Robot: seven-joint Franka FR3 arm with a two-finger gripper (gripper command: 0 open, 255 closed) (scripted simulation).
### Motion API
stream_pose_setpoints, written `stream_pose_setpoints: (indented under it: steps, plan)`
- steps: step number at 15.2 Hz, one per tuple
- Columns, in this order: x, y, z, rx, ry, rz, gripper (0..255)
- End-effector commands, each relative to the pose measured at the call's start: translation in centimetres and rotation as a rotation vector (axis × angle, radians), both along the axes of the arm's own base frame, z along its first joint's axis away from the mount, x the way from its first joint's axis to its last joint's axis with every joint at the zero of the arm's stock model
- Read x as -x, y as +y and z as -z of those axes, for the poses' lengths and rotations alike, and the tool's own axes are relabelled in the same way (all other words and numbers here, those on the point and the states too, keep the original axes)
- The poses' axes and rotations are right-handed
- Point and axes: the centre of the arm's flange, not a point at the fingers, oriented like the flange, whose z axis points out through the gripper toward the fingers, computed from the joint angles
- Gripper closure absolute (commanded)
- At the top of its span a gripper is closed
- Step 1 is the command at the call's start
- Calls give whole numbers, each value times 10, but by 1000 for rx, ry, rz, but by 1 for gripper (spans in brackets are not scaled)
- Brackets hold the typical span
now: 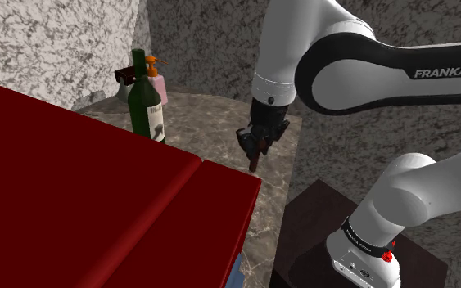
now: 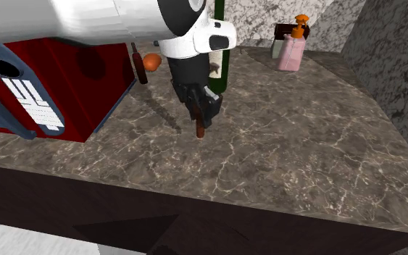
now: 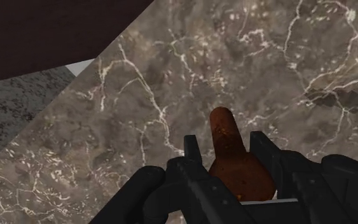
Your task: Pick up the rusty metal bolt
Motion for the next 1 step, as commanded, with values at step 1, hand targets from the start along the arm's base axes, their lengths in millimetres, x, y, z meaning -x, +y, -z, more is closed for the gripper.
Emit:
stream_pose_setpoints:
  steps: [1]
  plan:
    - [0, 0, -4, 0, 0, 0, 255]
